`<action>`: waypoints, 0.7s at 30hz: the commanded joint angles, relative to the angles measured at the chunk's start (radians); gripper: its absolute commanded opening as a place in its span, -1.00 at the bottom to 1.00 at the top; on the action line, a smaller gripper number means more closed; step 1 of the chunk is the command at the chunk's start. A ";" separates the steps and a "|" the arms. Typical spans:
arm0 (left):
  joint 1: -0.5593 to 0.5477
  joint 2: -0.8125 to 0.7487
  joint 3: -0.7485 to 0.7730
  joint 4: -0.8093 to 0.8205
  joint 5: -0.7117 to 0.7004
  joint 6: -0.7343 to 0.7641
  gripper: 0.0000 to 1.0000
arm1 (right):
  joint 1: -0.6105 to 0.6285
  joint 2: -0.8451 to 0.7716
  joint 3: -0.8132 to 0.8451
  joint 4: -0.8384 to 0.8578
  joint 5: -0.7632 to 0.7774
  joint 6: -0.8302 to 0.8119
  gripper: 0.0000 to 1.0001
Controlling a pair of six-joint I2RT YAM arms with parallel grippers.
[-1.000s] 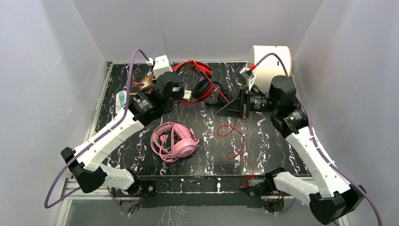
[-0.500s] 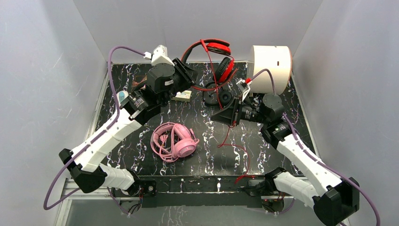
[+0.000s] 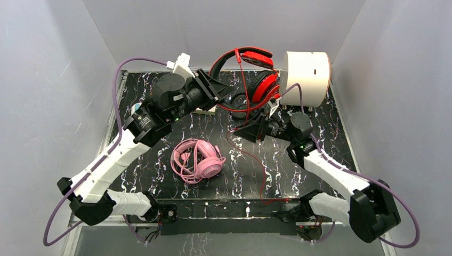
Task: Wrap the headphones
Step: Wrap the headphones cable around the headphones.
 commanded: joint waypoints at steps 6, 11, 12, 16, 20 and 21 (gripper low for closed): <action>0.005 -0.074 0.020 0.111 0.077 -0.051 -1.00 | 0.012 0.164 0.012 0.414 0.010 0.006 0.46; 0.005 -0.061 0.059 0.096 0.077 -0.039 -1.00 | 0.014 0.193 0.015 0.396 0.026 -0.058 0.70; 0.005 -0.059 0.063 0.096 0.077 -0.039 -1.00 | 0.015 0.200 0.011 0.412 0.028 -0.051 0.69; 0.004 -0.056 0.063 0.111 0.108 -0.041 -1.00 | 0.034 0.244 -0.006 0.603 0.018 0.000 0.67; 0.005 -0.046 0.075 0.107 0.100 -0.035 -1.00 | 0.064 0.256 0.024 0.576 0.013 -0.013 0.67; 0.004 -0.044 0.084 0.098 0.095 -0.031 -1.00 | 0.061 0.223 0.010 0.520 0.054 -0.020 0.66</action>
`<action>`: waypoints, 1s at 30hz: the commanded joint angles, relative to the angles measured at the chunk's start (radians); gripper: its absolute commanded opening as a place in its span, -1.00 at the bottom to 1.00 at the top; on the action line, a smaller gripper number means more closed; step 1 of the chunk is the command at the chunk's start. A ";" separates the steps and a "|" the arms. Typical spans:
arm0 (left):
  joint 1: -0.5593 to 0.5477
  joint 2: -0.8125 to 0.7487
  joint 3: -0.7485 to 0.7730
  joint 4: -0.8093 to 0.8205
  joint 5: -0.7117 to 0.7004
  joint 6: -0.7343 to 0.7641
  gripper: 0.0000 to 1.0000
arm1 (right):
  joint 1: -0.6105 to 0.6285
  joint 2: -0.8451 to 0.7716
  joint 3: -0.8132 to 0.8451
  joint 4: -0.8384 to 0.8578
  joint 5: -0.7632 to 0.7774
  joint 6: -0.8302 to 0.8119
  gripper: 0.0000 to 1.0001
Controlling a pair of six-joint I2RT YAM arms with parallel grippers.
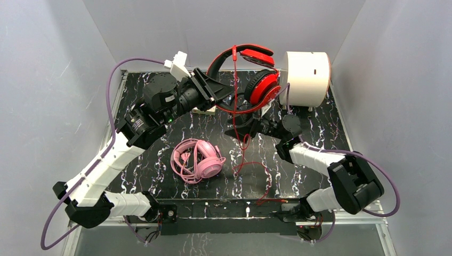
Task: Wrap the headphones
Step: Wrap the headphones cable around the headphones.
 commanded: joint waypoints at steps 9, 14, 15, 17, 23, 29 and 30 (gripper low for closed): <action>0.004 -0.032 0.115 -0.020 -0.120 -0.017 -1.00 | -0.156 -0.369 -0.014 -0.840 0.235 -0.284 0.97; 0.004 -0.067 0.096 -0.055 -0.237 -0.014 -1.00 | -0.242 -0.433 -0.071 -0.920 -0.029 -0.407 0.97; 0.004 -0.074 0.090 -0.052 -0.249 -0.008 -1.00 | -0.242 -0.457 -0.081 -0.918 -0.041 -0.414 0.97; 0.003 -0.081 0.094 -0.059 -0.265 0.000 -1.00 | -0.242 -0.502 -0.084 -0.933 -0.022 -0.432 0.97; 0.003 -0.069 0.121 -0.075 -0.277 0.017 -1.00 | -0.083 -0.435 -0.149 -0.380 -0.173 -0.107 0.97; 0.003 -0.059 0.131 -0.088 -0.283 0.025 -1.00 | 0.213 -0.444 -0.111 -0.284 0.141 -0.105 0.97; 0.003 -0.062 0.127 -0.085 -0.284 0.024 -1.00 | 0.235 -0.438 -0.115 -0.241 0.163 -0.093 0.97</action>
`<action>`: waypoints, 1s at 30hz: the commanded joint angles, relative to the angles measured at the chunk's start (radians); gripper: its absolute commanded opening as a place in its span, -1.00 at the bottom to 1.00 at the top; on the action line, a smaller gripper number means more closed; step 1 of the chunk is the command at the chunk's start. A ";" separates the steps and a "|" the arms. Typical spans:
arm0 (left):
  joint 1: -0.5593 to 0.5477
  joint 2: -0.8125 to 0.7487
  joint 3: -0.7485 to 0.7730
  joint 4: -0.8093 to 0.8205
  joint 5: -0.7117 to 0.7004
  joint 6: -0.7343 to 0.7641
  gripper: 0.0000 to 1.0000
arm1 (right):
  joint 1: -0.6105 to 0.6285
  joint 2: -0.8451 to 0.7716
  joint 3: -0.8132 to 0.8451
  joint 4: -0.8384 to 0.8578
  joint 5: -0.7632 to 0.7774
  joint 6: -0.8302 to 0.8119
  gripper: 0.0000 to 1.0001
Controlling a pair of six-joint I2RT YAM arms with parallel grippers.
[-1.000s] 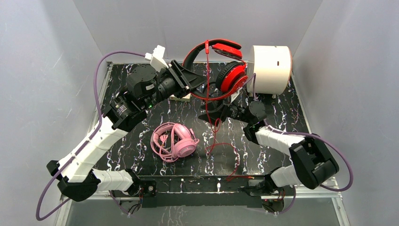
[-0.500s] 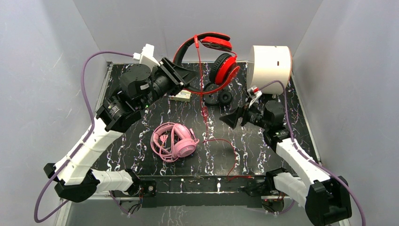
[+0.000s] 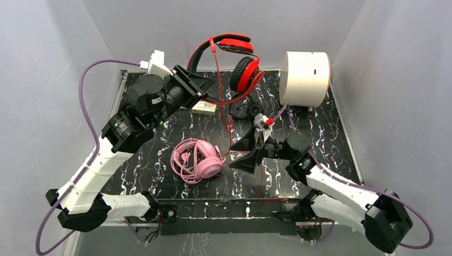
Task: Wrap the headphones
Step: Wrap the headphones cable around the headphones.
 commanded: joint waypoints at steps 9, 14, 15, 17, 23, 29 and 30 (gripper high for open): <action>0.002 -0.027 0.038 0.071 -0.017 -0.004 -1.00 | 0.162 0.107 0.062 0.385 0.304 0.119 0.54; 0.003 -0.022 0.043 0.068 -0.019 0.005 -1.00 | 0.165 0.161 0.078 0.440 0.356 0.151 -0.17; 0.003 -0.021 0.047 0.061 -0.025 0.013 -1.00 | 0.164 0.161 0.079 0.431 0.371 0.146 -0.43; 0.003 -0.019 0.057 0.038 -0.055 0.041 -1.00 | 0.160 0.120 0.070 0.345 0.401 0.134 -0.93; 0.003 -0.055 0.096 -0.051 -0.245 0.159 -1.00 | 0.160 -0.268 -0.041 -0.300 0.707 0.004 -1.00; 0.003 -0.108 0.068 -0.026 -0.309 0.182 -1.00 | 0.159 -0.545 -0.079 -0.712 0.832 -0.060 -1.00; 0.003 -0.109 0.070 -0.016 -0.301 0.179 -1.00 | 0.160 -0.540 -0.074 -0.775 0.863 -0.056 -1.00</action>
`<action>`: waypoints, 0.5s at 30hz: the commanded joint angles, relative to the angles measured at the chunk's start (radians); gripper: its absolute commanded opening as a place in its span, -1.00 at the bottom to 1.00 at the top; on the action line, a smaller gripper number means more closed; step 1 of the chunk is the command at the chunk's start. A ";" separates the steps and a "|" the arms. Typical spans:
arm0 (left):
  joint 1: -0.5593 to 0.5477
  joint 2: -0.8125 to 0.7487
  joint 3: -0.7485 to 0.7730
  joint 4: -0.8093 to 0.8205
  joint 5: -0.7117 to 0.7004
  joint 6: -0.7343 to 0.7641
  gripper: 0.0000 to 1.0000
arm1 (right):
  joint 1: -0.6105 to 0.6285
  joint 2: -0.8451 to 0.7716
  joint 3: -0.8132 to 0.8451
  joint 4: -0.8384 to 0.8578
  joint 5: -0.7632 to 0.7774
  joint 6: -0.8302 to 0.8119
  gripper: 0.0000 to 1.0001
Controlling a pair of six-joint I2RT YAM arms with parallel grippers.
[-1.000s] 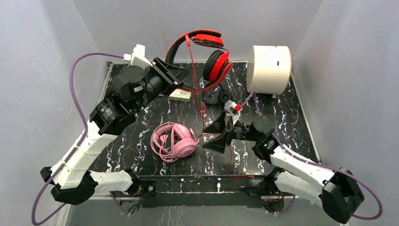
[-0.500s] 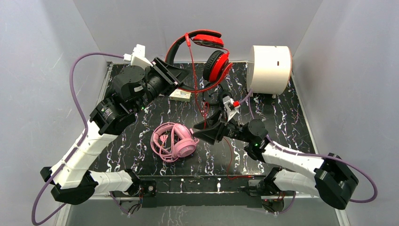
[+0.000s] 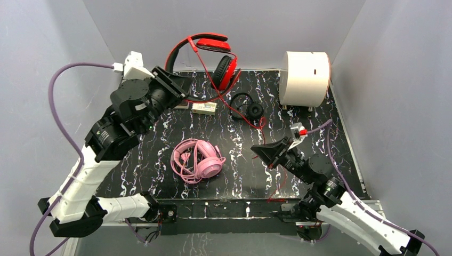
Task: Wrap the headphones
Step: Wrap the headphones cable around the headphones.
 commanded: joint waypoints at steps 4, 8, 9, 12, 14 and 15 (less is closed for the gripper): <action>0.003 -0.058 0.050 0.103 0.003 -0.014 -1.00 | -0.002 0.102 0.050 -0.460 0.194 -0.086 -1.00; 0.003 -0.067 0.067 0.091 0.076 -0.046 -1.00 | -0.035 0.313 0.134 -0.506 0.230 -0.136 -1.00; 0.003 -0.075 0.067 0.089 0.091 -0.050 -1.00 | -0.069 0.362 0.140 -0.492 0.189 -0.152 -1.00; 0.002 -0.095 0.064 0.101 0.172 -0.053 -1.00 | -0.219 0.450 0.141 -0.413 -0.029 -0.185 -1.00; 0.001 -0.091 0.075 0.076 0.265 -0.043 -1.00 | -0.324 0.470 0.149 -0.341 -0.156 -0.210 -1.00; 0.002 -0.088 0.081 0.058 0.326 -0.029 -1.00 | -0.364 0.483 0.168 -0.310 -0.220 -0.232 -1.00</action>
